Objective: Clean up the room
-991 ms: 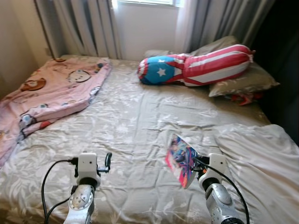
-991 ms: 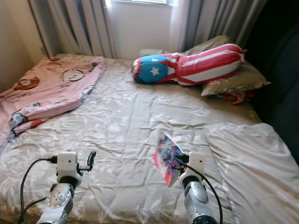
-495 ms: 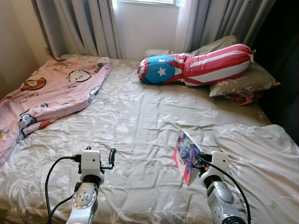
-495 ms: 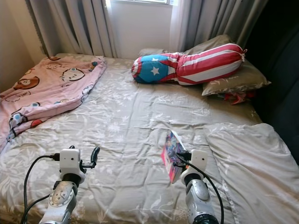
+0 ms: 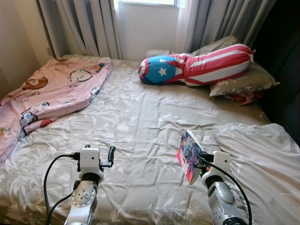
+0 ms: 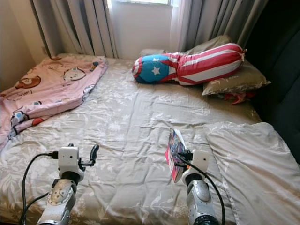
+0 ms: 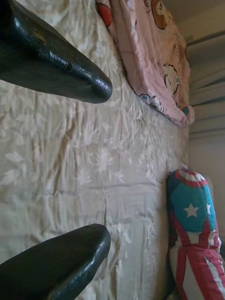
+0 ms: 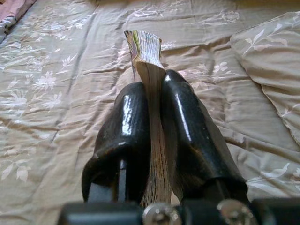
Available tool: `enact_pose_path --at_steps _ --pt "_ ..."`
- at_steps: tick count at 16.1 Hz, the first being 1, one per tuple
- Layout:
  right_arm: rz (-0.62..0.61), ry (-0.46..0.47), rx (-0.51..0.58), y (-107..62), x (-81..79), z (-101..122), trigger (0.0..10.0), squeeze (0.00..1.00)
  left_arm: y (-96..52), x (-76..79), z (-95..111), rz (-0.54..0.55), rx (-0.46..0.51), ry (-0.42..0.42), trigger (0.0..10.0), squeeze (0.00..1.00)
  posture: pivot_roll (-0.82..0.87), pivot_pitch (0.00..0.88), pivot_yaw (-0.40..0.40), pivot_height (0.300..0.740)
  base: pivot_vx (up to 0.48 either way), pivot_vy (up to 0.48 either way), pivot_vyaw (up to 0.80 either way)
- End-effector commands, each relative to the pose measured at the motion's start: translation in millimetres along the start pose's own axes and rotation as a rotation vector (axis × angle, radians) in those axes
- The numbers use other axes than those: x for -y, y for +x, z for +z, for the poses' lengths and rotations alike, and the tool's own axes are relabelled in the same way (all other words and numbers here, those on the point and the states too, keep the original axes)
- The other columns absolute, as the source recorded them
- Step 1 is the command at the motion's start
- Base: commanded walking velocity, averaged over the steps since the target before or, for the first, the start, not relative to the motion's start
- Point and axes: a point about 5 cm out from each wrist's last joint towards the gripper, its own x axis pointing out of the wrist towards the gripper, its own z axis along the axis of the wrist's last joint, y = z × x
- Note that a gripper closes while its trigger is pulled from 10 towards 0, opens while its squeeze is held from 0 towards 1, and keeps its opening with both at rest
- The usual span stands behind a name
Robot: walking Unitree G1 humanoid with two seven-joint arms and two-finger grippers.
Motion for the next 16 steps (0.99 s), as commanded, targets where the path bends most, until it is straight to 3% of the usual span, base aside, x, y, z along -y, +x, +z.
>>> enact_pose_path --at_steps 1,16 --pt "0.0 0.006 0.069 3.4 -1.3 11.8 10.0 0.0 0.2 -0.1 0.7 0.009 -0.006 -0.017 10.0 0.0 0.03 0.0 -0.078 0.663 0.0 0.0 0.0" --pt "-0.001 0.017 0.062 3.4 -1.8 10.6 10.0 0.0 1.5 2.7 1.5 -0.002 -0.021 -0.023 10.0 0.0 0.03 0.0 -0.08 0.663 0.0 0.0 0.0"
